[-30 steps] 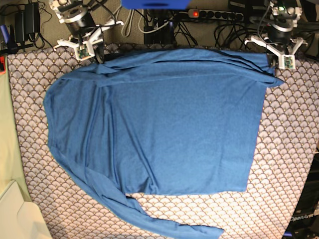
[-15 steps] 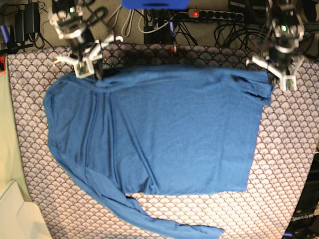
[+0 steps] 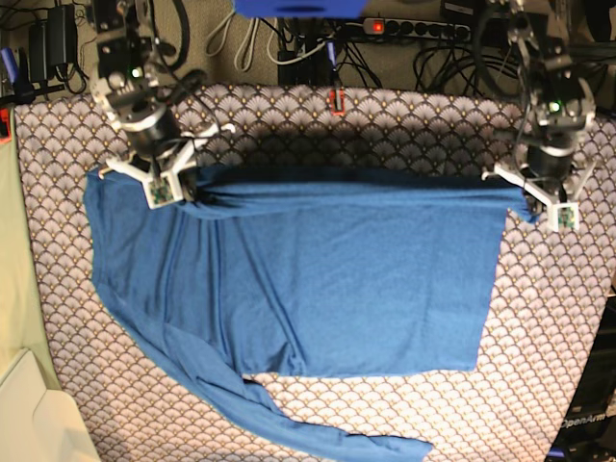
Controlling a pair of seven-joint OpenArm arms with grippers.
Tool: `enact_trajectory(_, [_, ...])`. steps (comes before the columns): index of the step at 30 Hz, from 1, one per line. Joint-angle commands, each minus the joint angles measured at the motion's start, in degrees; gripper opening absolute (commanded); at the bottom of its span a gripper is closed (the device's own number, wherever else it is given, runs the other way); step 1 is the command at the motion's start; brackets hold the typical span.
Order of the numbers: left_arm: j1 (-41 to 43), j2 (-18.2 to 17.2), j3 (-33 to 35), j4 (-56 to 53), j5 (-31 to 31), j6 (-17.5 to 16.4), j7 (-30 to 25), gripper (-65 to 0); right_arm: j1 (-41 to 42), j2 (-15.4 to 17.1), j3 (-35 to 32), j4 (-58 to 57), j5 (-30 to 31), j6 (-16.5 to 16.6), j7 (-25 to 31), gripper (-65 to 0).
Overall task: Fold the T-shirt properly
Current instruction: 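Lower both grippers and pull the shoulder edge across the shirt body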
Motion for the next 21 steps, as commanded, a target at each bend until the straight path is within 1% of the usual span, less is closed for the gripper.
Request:
enact_trajectory(1, [-1.1,-0.4,-0.2,0.1,0.9,0.6,-0.9,-64.6,0.7,0.3,0.2,-0.3,-0.1,0.0,1.0,-65.0])
enact_trajectory(3, [-2.3,-0.4,-0.1,-1.2,1.3,0.6,-0.9,-64.6,1.8,0.3,0.2,-2.4,-0.1,0.2,1.0,-65.0])
enact_trajectory(4, [-2.7,-0.6,-0.1,-1.7,1.2,0.6,-0.9,-64.6,2.2,0.3,0.2,-3.1,-0.1,0.9,1.0,-65.0])
enact_trajectory(7, [-3.8,-0.6,-0.1,-2.7,1.2,0.6,-0.9,-64.6,3.4,0.1,0.3,-4.8,-0.1,4.3,1.0,-65.0])
enact_trajectory(17, [-7.3,-0.8,0.0,-4.4,1.3,0.6,-0.9,-64.6,7.8,0.2,0.3,-5.6,-0.1,4.6,0.9,-65.0])
enact_trajectory(21, [-8.2,-0.7,0.0,-5.7,1.3,0.6,-0.9,-64.6,9.6,0.3,0.3,-7.8,-0.1,5.0,0.9,-65.0])
